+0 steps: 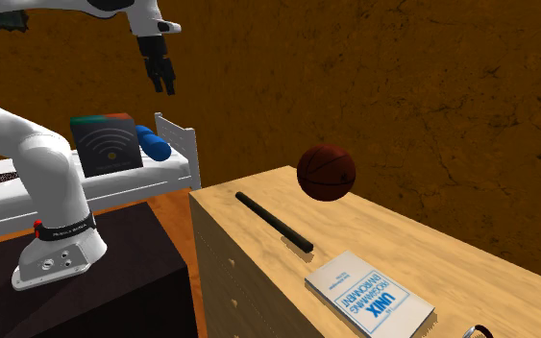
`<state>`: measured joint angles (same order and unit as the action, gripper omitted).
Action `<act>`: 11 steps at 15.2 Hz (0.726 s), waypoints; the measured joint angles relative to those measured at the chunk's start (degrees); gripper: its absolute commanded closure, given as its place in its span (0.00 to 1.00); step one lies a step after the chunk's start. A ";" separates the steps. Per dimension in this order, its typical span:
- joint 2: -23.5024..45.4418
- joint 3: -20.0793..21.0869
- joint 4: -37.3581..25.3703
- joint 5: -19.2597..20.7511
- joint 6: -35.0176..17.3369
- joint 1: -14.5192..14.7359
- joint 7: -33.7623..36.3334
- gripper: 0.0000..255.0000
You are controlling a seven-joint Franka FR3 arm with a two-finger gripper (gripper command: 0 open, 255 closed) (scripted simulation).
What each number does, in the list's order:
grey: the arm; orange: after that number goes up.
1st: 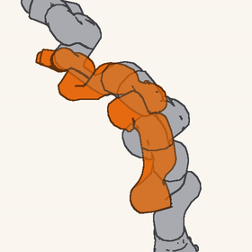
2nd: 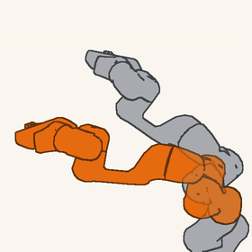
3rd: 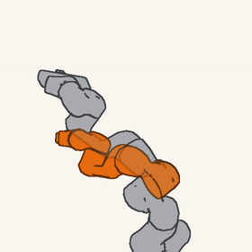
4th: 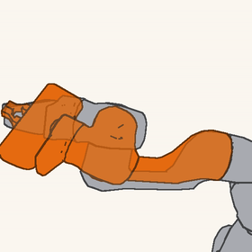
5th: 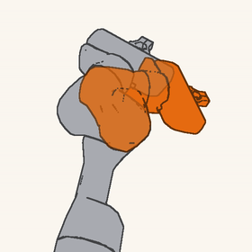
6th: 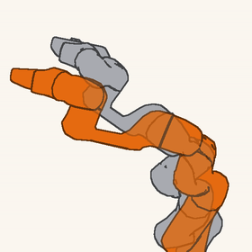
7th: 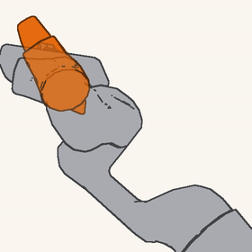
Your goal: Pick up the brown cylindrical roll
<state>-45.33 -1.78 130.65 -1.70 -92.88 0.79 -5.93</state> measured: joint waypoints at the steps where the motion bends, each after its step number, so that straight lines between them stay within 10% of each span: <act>1: 0.00 0.00 0.00 0.00 0.00 0.00 0.00 0.00; 11: 3.74 -13.04 8.44 6.81 -9.77 2.73 -24.69 0.00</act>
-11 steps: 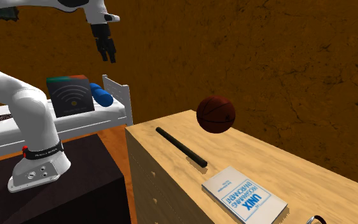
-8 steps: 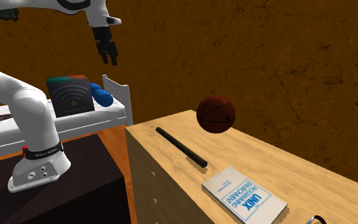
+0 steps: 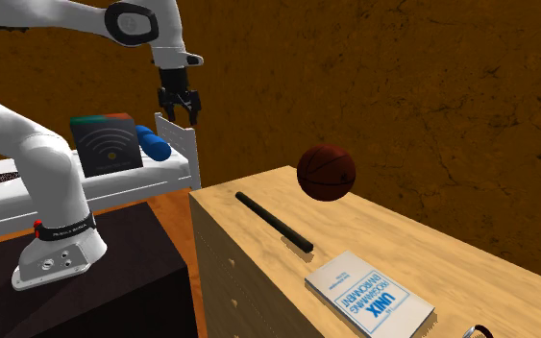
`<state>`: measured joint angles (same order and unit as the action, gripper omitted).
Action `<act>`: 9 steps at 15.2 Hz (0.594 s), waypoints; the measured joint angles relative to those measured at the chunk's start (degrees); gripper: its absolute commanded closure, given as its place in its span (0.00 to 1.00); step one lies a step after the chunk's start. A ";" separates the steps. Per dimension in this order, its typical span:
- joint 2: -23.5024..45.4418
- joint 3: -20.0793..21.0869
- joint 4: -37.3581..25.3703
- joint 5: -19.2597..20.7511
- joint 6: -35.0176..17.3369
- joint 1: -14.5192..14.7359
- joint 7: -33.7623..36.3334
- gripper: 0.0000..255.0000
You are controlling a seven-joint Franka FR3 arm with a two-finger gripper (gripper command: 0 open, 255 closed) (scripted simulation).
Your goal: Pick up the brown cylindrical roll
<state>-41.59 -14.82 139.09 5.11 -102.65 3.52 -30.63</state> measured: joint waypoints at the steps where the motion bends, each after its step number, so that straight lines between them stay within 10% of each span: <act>1: 1.20 -1.36 0.00 0.59 -0.98 0.43 -2.66 0.00; 9: 13.80 -13.11 0.05 3.43 -11.76 4.61 -24.89 0.00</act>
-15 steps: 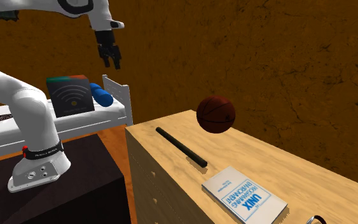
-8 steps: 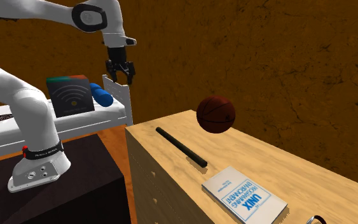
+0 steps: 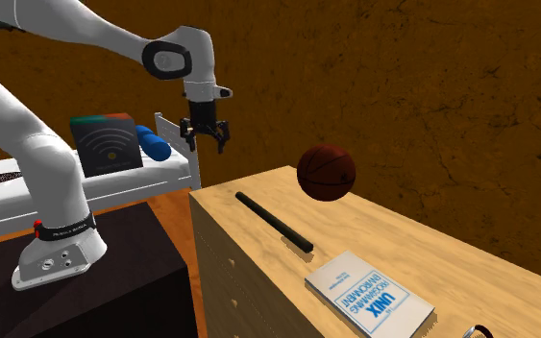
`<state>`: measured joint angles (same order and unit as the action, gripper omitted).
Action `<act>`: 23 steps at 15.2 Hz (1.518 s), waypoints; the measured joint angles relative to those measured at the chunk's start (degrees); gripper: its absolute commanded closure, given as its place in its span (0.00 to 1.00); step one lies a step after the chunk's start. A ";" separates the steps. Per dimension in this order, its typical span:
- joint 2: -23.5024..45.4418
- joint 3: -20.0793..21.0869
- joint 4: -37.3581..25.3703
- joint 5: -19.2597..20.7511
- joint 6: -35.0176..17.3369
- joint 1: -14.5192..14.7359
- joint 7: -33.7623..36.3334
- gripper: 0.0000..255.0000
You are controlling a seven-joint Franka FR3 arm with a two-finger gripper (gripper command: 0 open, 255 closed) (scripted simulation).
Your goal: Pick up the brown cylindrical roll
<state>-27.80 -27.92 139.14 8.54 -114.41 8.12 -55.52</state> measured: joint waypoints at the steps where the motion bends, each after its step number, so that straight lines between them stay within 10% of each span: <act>1: 2.44 -1.66 -0.62 -0.22 -1.57 0.78 -3.10 0.00; 11: 29.15 -12.63 -10.53 -12.68 -12.20 6.75 -37.19 0.00; 23: 58.29 -3.71 -29.90 -27.86 -15.08 -2.75 -68.07 0.00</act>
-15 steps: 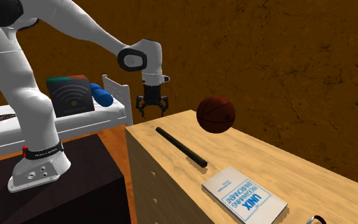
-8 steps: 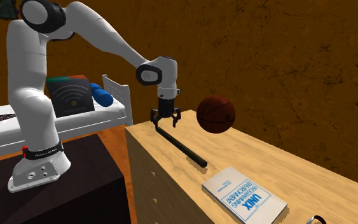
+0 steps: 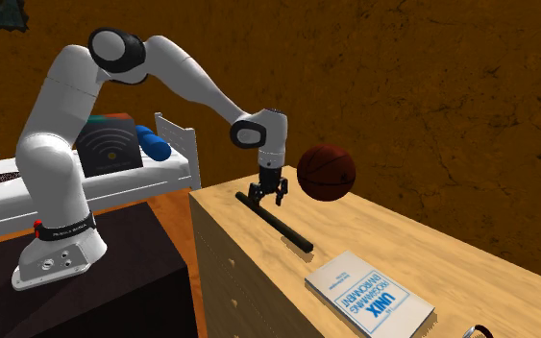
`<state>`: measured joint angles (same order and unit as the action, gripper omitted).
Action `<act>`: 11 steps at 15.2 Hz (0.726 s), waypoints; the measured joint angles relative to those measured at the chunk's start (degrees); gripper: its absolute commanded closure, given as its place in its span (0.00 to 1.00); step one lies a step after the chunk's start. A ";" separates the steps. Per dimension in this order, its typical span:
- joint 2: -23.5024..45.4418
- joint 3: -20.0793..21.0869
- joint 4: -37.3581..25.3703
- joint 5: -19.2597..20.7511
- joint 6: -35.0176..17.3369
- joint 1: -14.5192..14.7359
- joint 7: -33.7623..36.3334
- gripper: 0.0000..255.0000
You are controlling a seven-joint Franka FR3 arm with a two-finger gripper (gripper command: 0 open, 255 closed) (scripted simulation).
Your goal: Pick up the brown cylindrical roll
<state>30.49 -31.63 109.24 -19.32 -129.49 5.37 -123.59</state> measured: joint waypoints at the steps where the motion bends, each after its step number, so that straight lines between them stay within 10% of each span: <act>1: 0.93 0.43 -0.46 -0.42 -0.38 -0.42 -0.59 0.00; 7: 4.26 2.07 -0.79 -2.34 -3.15 -1.60 -1.96 0.00; 8: 4.48 2.17 -0.83 -2.46 -3.31 -1.70 -2.06 1.00; 11: 4.70 2.26 -0.96 -2.57 -3.38 -1.82 -2.14 1.00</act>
<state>35.20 -29.37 108.28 -21.90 -132.87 3.55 -125.73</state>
